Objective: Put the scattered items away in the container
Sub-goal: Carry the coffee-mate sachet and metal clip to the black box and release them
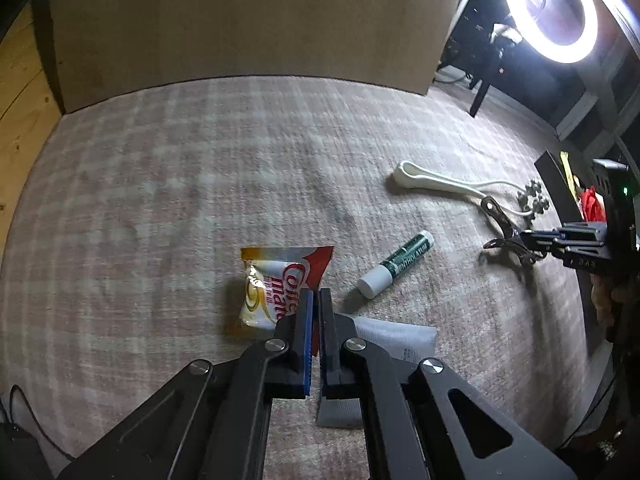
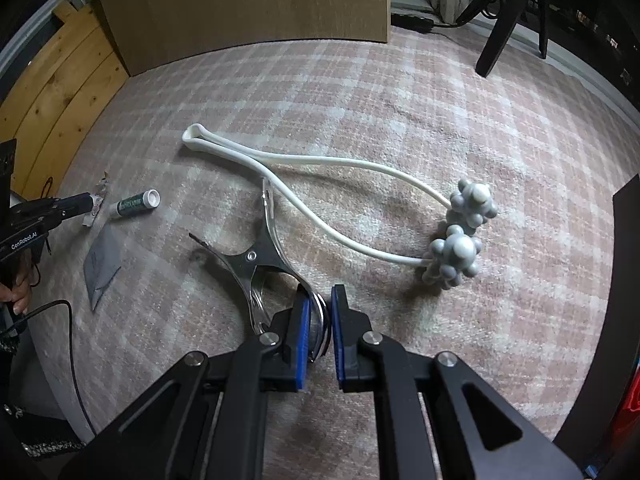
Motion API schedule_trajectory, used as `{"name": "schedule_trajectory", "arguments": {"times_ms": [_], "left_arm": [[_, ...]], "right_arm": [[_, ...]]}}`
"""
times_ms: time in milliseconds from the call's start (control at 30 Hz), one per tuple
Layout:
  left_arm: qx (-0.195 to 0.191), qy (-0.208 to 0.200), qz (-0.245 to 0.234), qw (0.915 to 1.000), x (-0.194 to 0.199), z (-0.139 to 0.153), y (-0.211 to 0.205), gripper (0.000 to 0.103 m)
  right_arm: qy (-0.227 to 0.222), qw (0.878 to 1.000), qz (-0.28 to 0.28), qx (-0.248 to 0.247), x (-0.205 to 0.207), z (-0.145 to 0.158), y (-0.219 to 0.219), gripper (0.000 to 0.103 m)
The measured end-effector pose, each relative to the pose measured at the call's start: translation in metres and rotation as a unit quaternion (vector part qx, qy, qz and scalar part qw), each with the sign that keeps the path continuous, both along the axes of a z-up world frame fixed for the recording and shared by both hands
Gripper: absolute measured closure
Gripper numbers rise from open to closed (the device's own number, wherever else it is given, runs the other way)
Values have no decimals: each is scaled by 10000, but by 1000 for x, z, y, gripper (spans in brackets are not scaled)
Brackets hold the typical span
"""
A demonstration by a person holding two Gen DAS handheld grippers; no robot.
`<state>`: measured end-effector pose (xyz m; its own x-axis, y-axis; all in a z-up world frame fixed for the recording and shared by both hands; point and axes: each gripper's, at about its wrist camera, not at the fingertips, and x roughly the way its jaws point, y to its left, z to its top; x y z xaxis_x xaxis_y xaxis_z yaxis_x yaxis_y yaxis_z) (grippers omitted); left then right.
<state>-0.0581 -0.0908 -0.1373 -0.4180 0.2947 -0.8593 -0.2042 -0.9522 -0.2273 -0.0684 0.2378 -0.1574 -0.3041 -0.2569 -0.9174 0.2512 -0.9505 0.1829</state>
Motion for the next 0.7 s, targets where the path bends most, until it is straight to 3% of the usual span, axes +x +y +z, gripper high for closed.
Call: {"name": "schedule_trajectory", "arguments": {"times_ms": [200, 400, 567, 700], "left_arm": [[343, 329, 58, 9989, 11, 36, -10, 103], [524, 615, -189, 9966, 11, 68, 14, 103], [744, 774, -688, 9918, -2, 84, 67, 103], [896, 850, -1342, 9832, -9, 97, 132, 103]], "right_arm": [[319, 9986, -272, -323, 1, 22, 7, 97], [684, 9944, -645, -483, 23, 53, 8, 97], [978, 9867, -1128, -639, 37, 76, 32, 97], [1269, 9768, -1597, -659, 67, 102, 79, 97]]}}
